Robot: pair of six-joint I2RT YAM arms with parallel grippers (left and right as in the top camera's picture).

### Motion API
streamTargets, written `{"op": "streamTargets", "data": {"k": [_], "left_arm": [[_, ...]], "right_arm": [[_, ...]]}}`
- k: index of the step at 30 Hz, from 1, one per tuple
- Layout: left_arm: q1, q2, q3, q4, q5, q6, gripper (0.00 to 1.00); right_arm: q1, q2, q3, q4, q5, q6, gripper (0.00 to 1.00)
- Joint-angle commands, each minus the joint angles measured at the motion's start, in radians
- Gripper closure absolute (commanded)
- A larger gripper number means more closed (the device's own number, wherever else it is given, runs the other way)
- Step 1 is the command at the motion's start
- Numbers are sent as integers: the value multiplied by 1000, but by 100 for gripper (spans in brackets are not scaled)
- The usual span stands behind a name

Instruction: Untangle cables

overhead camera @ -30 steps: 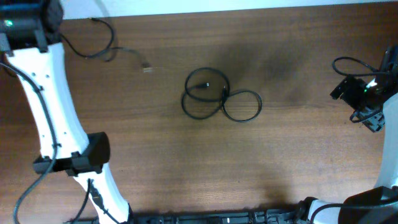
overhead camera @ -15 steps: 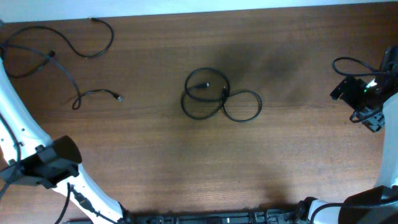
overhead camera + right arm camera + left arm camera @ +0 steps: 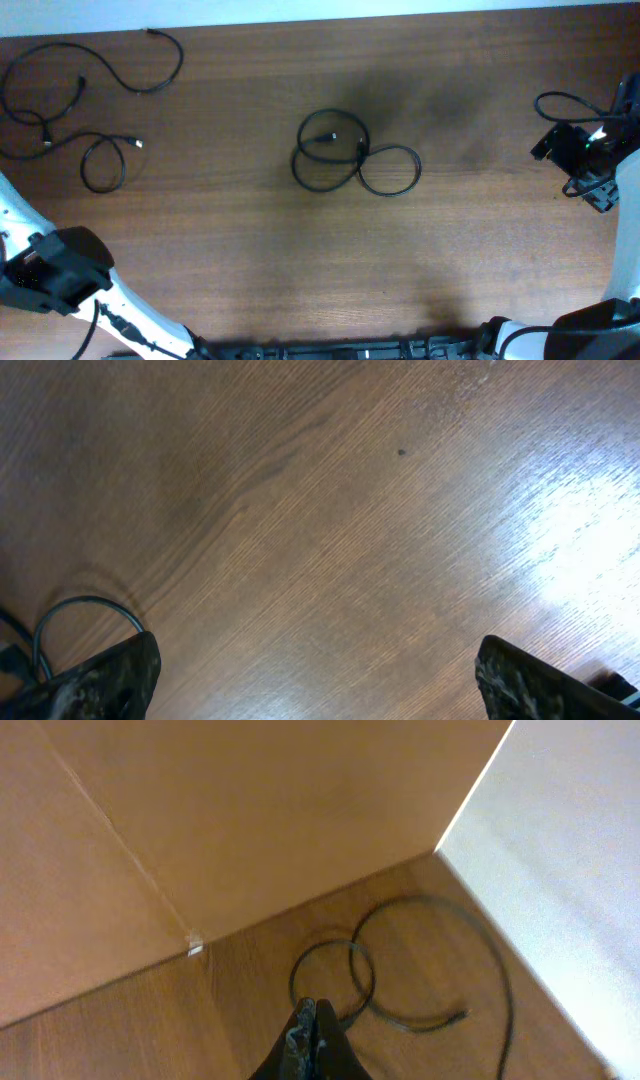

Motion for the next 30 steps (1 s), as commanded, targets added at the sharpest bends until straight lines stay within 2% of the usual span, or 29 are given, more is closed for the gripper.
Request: {"op": "streamTargets", "data": {"k": [1, 3, 4, 6, 8, 11, 13, 17, 19, 22, 24, 26, 27, 28, 29, 30], "left_arm": [[3, 27, -123, -4, -3, 29, 94], [2, 27, -214, -10, 38, 29, 87], [2, 27, -248, -10, 103, 30, 78], [2, 31, -320, -6, 290, 29, 71], [-1, 50, -377, 22, 364, 29, 62], [-4, 106, -430, 51, 361, 29, 50], [-8, 161, -438, 50, 361, 29, 38], [-43, 254, -438, 89, 361, 30, 31], [-68, 262, -438, 150, 361, 30, 24], [-106, 271, -438, 189, 365, 30, 18], [-136, 299, -438, 192, 360, 30, 18], [-145, 319, -438, 192, 360, 30, 26], [-145, 331, -438, 193, 350, 30, 34], [-145, 333, -438, 192, 310, 30, 61], [-144, 333, -438, 192, 278, 29, 75], [-143, 333, -438, 190, 242, 29, 81]], "right_arm": [[-4, 0, 11, 3, 13, -7, 1], [-4, 0, 11, 3, 13, -7, 2], [-4, 0, 11, 3, 12, -7, 2], [-4, 0, 11, 3, 13, -7, 2], [-4, 0, 11, 3, 13, -7, 2], [-4, 0, 11, 3, 13, -7, 2], [-4, 0, 11, 3, 12, -7, 2], [-4, 0, 11, 3, 13, -7, 2], [-4, 0, 11, 3, 12, -7, 2], [-4, 0, 11, 3, 13, -7, 2], [-4, 0, 11, 3, 12, -7, 2], [-4, 0, 11, 3, 12, -7, 2], [-4, 0, 11, 3, 13, -7, 2], [-4, 0, 11, 3, 13, -7, 2], [-4, 0, 11, 3, 13, -7, 2], [-4, 0, 11, 3, 12, -7, 2]]}}
